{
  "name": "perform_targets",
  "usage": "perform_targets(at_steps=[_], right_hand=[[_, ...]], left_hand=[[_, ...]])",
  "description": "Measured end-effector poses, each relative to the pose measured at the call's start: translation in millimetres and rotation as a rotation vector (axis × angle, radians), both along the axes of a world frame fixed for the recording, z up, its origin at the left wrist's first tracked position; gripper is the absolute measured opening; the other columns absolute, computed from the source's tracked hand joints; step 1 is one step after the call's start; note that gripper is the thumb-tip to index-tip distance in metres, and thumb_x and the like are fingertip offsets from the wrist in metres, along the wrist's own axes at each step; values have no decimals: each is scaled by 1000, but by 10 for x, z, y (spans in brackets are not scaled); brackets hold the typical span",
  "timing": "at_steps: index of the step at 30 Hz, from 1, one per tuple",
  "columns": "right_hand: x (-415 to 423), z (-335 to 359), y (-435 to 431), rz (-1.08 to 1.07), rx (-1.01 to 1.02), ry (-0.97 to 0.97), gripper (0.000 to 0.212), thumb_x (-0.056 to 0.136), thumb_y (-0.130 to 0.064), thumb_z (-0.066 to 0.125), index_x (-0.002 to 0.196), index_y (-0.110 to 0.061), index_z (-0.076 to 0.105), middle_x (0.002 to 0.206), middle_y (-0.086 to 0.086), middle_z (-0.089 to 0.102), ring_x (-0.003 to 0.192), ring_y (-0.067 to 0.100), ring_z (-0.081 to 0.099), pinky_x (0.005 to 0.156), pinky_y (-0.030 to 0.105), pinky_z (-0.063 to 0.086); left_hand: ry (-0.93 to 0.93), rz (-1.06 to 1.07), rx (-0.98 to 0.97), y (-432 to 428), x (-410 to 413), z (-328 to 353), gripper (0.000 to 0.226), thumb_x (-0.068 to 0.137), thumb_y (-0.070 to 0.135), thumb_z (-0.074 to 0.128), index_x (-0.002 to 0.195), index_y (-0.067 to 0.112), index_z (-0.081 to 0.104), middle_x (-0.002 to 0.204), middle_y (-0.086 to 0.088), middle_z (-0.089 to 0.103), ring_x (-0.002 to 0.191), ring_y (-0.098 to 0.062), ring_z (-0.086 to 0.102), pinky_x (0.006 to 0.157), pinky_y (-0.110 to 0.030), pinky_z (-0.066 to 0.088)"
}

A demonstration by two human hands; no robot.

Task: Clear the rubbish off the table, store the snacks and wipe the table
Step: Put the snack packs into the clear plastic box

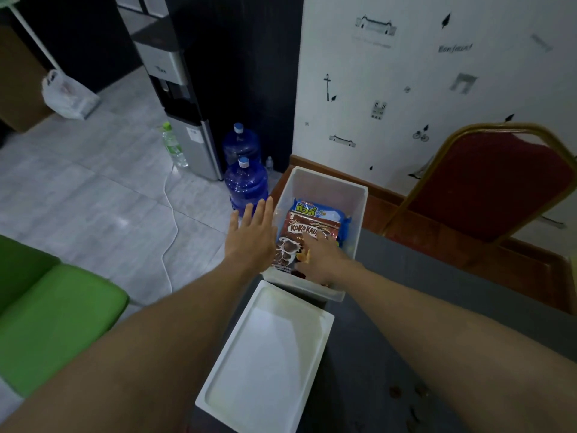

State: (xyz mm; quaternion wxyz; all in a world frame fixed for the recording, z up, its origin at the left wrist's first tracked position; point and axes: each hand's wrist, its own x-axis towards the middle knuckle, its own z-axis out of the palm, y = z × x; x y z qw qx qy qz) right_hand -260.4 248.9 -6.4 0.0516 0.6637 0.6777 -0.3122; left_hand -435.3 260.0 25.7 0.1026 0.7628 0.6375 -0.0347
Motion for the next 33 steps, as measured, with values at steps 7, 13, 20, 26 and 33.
perform_targets(at_steps=[7,13,20,26,33], right_hand=[[173,437,-150,-82,330,23,68,97,-52,55,153,-23,30,155,5,37,146,30,28,119,51,28],[483,726,-425,-133,315,1,75,101,-60,37,161,-23,11,169,6,5,155,31,-2,124,54,0],[763,986,-857,-193,337,-6,74,102,-61,34,161,-24,10,169,6,5,155,32,-1,123,55,4],[830,1002,-1130,-199,332,57,74,101,-61,35,161,-25,9,169,7,4,155,31,0,123,53,7],[765,1069,-1474,-187,320,80,73,102,-59,36,161,-25,9,169,7,7,155,31,4,122,52,13]], left_hand=[[6,-116,57,-107,76,221,62,104,48,13,157,22,-5,166,-3,-1,153,-25,-2,123,-49,5],[-6,-112,38,-276,178,465,62,104,50,17,157,24,-2,166,-3,2,153,-25,0,123,-49,5],[-19,-94,35,-614,317,676,62,104,50,19,158,25,2,166,-3,8,152,-26,5,123,-49,6],[-34,-103,90,-994,445,776,62,103,52,22,157,25,8,163,-4,20,150,-24,17,122,-50,14],[-64,-139,103,-1312,355,735,61,103,51,19,157,27,9,163,-1,20,150,-23,19,120,-51,19]])
